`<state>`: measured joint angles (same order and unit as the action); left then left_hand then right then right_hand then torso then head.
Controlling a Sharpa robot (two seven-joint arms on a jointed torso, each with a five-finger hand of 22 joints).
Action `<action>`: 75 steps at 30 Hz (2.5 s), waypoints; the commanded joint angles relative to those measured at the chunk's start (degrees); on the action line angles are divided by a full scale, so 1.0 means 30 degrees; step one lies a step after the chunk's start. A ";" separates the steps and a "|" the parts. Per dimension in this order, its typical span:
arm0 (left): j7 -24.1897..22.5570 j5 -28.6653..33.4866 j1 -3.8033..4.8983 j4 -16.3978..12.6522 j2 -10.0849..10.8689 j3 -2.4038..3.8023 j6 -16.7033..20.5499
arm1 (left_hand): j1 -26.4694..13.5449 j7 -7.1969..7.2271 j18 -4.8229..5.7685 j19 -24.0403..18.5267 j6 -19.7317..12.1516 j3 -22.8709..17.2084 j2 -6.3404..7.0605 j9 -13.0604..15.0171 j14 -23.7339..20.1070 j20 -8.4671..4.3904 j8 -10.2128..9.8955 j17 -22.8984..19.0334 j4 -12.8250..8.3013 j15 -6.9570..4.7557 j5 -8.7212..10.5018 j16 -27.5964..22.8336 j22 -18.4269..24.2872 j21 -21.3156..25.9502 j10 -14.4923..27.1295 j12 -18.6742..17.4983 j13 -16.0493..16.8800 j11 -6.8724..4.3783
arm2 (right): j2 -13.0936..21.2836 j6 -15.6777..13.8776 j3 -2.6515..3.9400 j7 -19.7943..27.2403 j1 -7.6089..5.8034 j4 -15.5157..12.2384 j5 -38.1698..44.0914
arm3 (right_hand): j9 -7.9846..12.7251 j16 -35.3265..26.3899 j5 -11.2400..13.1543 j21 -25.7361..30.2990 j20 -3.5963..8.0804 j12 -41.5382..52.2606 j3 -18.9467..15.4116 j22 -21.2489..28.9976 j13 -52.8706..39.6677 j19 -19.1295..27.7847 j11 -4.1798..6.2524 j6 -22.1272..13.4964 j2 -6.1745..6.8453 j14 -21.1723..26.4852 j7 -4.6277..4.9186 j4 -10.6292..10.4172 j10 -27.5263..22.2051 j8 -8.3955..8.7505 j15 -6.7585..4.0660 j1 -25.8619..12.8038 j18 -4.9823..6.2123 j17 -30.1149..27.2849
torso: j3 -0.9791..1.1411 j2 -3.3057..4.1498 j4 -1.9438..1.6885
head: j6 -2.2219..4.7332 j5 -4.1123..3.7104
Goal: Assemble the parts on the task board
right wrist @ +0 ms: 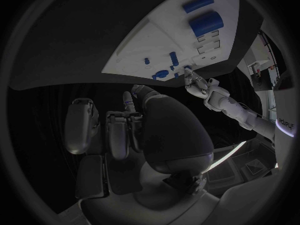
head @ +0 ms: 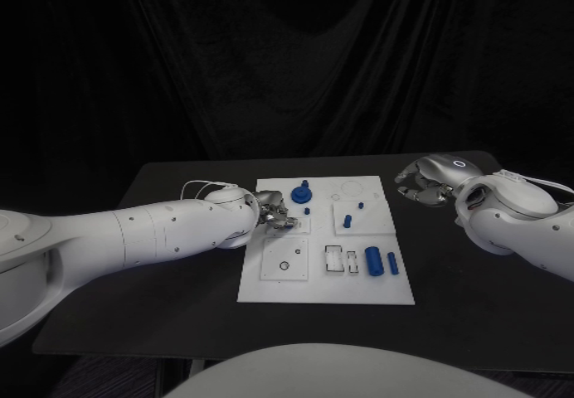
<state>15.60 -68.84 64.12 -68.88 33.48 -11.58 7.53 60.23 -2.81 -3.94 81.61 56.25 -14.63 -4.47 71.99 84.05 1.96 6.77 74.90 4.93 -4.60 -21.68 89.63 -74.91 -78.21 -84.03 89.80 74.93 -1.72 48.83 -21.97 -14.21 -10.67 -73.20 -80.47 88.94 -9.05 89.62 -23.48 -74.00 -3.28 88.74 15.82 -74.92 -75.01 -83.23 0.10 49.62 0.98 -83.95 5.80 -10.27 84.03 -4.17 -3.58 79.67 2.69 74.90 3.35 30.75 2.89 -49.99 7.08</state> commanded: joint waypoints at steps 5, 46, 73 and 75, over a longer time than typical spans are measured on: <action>-0.0581 0.0061 -0.0289 -0.0154 0.0050 -0.0171 0.0791 | -0.0172 0.0033 0.0068 -0.0069 0.0339 -0.1239 0.0486 -0.0830 0.1983 0.0088 -0.0415 0.5033 -0.0681 0.0126 -0.0899 0.0122 -0.1900 0.0189 -0.1991 0.0067 0.5025 0.0116 | 0.0077 -0.0127 0.0015 -0.0262 0.0057 -0.0043 0.0070 | 0.0030 -0.0072 -0.0094 0.0114 0.0030 -0.0085 0.0132 -0.3429 -0.4634 0.0153 -0.0124 0.0080 -0.0015 -0.1951 -0.0013 0.0058 0.1555 0.0077 0.0138 -0.0134 0.0310 0.4896 | 0.0007 0.0007 0.0015 | -0.0004 0.0001; 0.0221 0.3046 0.0712 -0.0604 0.0784 -0.0151 -0.0938 | -0.1407 0.0110 0.0094 -0.0017 0.0656 -0.3824 0.1126 -0.0369 0.1983 0.0012 -0.0240 0.5033 -0.2543 0.0055 -0.0110 0.0122 -0.2140 0.0273 -0.1991 0.0067 0.5025 0.0038 | 0.0132 -0.0337 0.0016 -0.0352 0.0050 -0.0036 0.0070 | 0.0085 -0.0139 -0.0122 0.0257 0.0038 -0.0169 0.0217 -0.3388 -0.4574 0.0216 -0.0106 -0.0075 0.0035 -0.1928 -0.0038 0.0138 0.1482 0.0157 0.0126 -0.0153 0.0339 0.4851 | 0.0005 -0.0009 0.0037 | -0.0004 -0.0195; 0.3590 0.3065 0.3135 0.1570 -0.1390 -0.0147 -0.6256 | -0.1795 0.0113 0.0152 0.0190 0.0622 -0.3979 0.0831 -0.0269 0.1983 0.0016 -0.0259 0.5033 -0.2395 0.0055 0.0987 0.0122 -0.2351 0.0068 -0.1991 0.0067 0.5025 0.0039 | -0.0070 -0.0334 0.0019 -0.0332 0.0042 0.0084 0.0070 | 0.0106 -0.0132 -0.0127 0.0266 0.0041 -0.0166 0.0250 -0.3387 -0.4577 0.0220 -0.0101 -0.0131 0.0046 -0.1930 -0.0044 0.0160 0.1484 0.0173 0.0122 -0.0171 0.0340 0.4856 | -0.0004 0.0009 0.0078 | -0.0004 -0.0208; 0.3809 0.3064 0.3173 0.1808 -0.1601 -0.0147 -0.6606 | -0.1797 0.0111 0.0154 0.0196 0.0622 -0.3998 0.0811 -0.0259 0.1983 0.0016 -0.0256 0.5033 -0.2405 0.0053 0.1082 0.0122 -0.2358 0.0065 -0.1991 0.0067 0.5025 0.0040 | -0.0089 -0.0335 0.0019 -0.0326 0.0042 0.0090 0.0070 | 0.0106 -0.0132 -0.0127 0.0266 0.0041 -0.0166 0.0250 -0.3387 -0.4577 0.0220 -0.0101 -0.0131 0.0046 -0.1930 -0.0044 0.0160 0.1484 0.0173 0.0122 -0.0171 0.0340 0.4856 | 0.0007 0.0003 0.0077 | -0.0004 -0.0205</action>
<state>24.52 -60.20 73.43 -63.76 28.95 -12.05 -7.52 55.30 -2.71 -3.95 81.83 58.16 -26.44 -1.86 71.16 84.05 2.17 5.81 74.91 -2.30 -4.60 -18.65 89.63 -74.93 -77.87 -84.03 89.80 74.93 -1.72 48.59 -22.31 -14.19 -10.80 -73.17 -80.23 88.93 -8.79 89.43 -23.48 -73.48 -3.08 88.52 16.30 -74.92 -75.01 -83.03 0.10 49.62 0.98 -83.95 5.80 -9.79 84.03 -3.93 -3.58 79.67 2.69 74.90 3.29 30.82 3.09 -49.99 6.47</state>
